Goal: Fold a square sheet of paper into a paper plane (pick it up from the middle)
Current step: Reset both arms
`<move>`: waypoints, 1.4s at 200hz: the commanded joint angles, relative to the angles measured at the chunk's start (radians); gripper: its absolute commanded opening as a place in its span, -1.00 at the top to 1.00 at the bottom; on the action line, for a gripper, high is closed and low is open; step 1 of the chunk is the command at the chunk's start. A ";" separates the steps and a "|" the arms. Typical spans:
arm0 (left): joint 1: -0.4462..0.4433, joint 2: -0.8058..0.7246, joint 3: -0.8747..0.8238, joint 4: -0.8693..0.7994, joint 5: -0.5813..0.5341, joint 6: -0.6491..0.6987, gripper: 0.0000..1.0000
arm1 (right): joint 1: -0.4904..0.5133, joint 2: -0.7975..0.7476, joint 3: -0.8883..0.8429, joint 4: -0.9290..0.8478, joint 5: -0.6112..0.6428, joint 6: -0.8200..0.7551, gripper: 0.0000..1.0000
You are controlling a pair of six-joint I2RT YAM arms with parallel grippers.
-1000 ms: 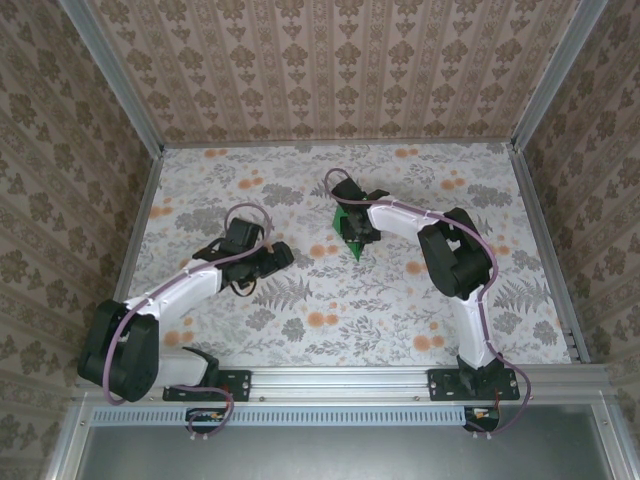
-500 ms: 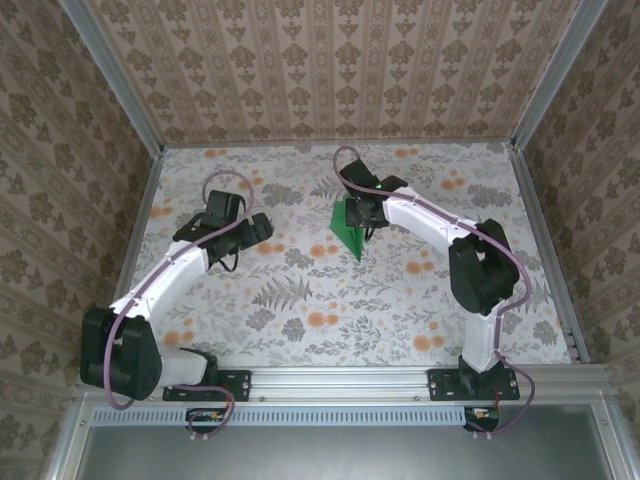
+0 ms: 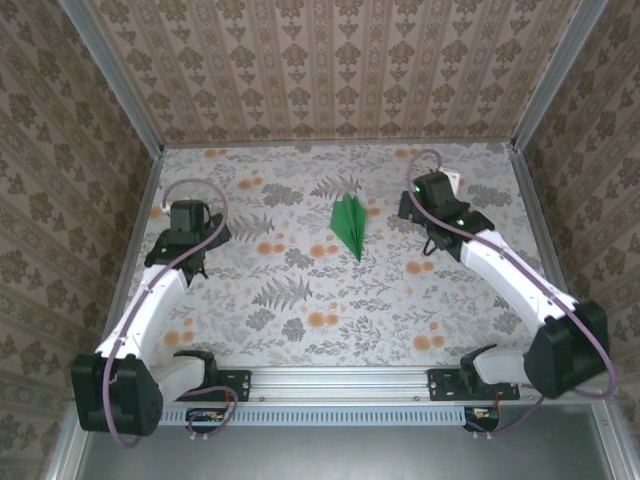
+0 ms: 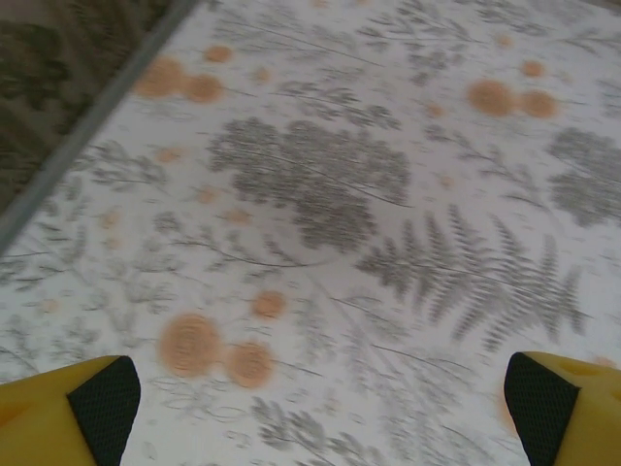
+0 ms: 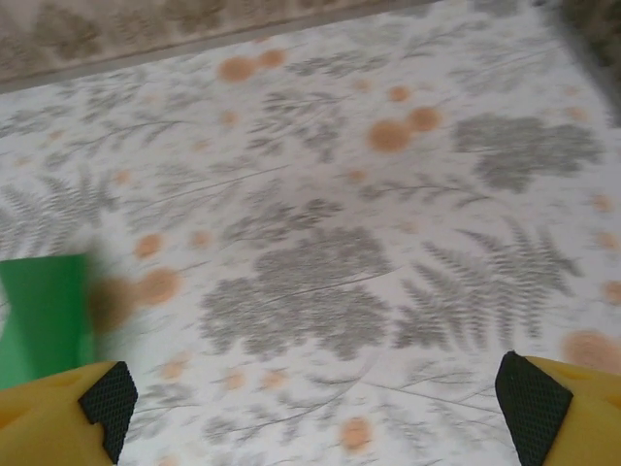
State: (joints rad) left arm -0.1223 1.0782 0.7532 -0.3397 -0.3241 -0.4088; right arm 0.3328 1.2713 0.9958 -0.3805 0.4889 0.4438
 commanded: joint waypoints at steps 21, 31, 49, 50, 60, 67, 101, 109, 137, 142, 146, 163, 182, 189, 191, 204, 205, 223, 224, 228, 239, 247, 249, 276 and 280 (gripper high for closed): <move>0.090 -0.029 -0.189 0.347 -0.067 0.153 -1.00 | -0.119 -0.094 -0.328 0.424 0.144 -0.164 -0.99; 0.092 -0.022 -0.240 0.442 -0.069 0.193 -1.00 | -0.152 -0.090 -0.378 0.484 0.138 -0.162 -1.00; 0.098 0.009 -0.294 0.575 -0.044 0.252 -1.00 | -0.194 -0.053 -0.432 0.563 0.123 -0.164 -0.99; 0.099 0.013 -0.297 0.583 -0.041 0.256 -1.00 | -0.196 -0.050 -0.434 0.568 0.121 -0.166 -0.99; 0.105 0.053 -0.312 0.644 -0.003 0.289 -1.00 | -0.208 -0.020 -0.453 0.621 0.104 -0.190 -0.99; 0.107 0.080 -0.317 0.678 0.021 0.320 -1.00 | -0.210 0.006 -0.463 0.664 0.099 -0.212 -1.00; 0.116 0.193 -0.364 0.895 0.139 0.413 -1.00 | -0.212 0.106 -0.491 0.875 0.023 -0.311 -0.99; 0.116 0.204 -0.378 0.949 0.169 0.421 -1.00 | -0.213 0.112 -0.496 0.923 0.000 -0.341 -0.99; 0.119 0.240 -0.406 1.084 0.272 0.427 -1.00 | -0.236 0.156 -0.553 1.103 -0.139 -0.402 -1.00; 0.119 0.254 -0.410 1.106 0.282 0.431 -1.00 | -0.244 0.163 -0.560 1.114 -0.174 -0.404 -0.99; 0.118 0.267 -0.410 1.120 0.289 0.434 -1.00 | -0.248 0.168 -0.567 1.134 -0.194 -0.409 -1.00; 0.119 0.321 -0.409 1.182 0.315 0.442 -1.00 | -0.255 0.195 -0.608 1.227 -0.257 -0.424 -1.00; 0.120 0.382 -0.392 1.213 0.327 0.444 -1.00 | -0.256 0.217 -0.640 1.301 -0.292 -0.434 -1.00; 0.120 0.407 -0.387 1.222 0.328 0.442 -1.00 | -0.258 0.224 -0.645 1.316 -0.301 -0.436 -1.00; 0.119 0.415 -0.385 1.224 0.330 0.442 -1.00 | -0.258 0.228 -0.646 1.320 -0.303 -0.437 -1.00; 0.122 0.457 -0.371 1.237 0.328 0.442 -1.00 | -0.258 0.257 -0.653 1.360 -0.313 -0.442 -1.00; 0.121 0.459 -0.369 1.239 0.327 0.443 -1.00 | -0.258 0.259 -0.653 1.363 -0.314 -0.443 -1.00; 0.123 0.456 -0.363 1.220 0.320 0.433 -1.00 | -0.259 0.258 -0.648 1.348 -0.320 -0.443 -0.99; 0.123 0.457 -0.364 1.222 0.320 0.433 -1.00 | -0.259 0.258 -0.648 1.350 -0.321 -0.444 -0.99; 0.123 0.456 -0.361 1.219 0.318 0.435 -1.00 | -0.259 0.257 -0.645 1.345 -0.324 -0.444 -0.99; 0.123 0.455 -0.353 1.198 0.312 0.436 -1.00 | -0.263 0.260 -0.624 1.308 -0.322 -0.440 -0.99; 0.115 0.455 -0.352 1.197 0.290 0.440 -1.00 | -0.279 0.263 -0.604 1.271 -0.317 -0.418 -1.00; 0.110 0.454 -0.351 1.194 0.281 0.441 -1.00 | -0.284 0.260 -0.600 1.261 -0.321 -0.412 -1.00; 0.087 0.457 -0.349 1.195 0.261 0.461 -1.00 | -0.302 0.260 -0.593 1.250 -0.348 -0.400 -1.00; 0.092 0.456 -0.348 1.192 0.270 0.459 -1.00 | -0.302 0.260 -0.594 1.250 -0.348 -0.399 -0.99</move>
State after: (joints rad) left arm -0.0254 1.5326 0.3779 0.8249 -0.0502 0.0204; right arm 0.0395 1.5215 0.3767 0.8829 0.1738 0.0292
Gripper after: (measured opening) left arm 0.999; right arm 0.997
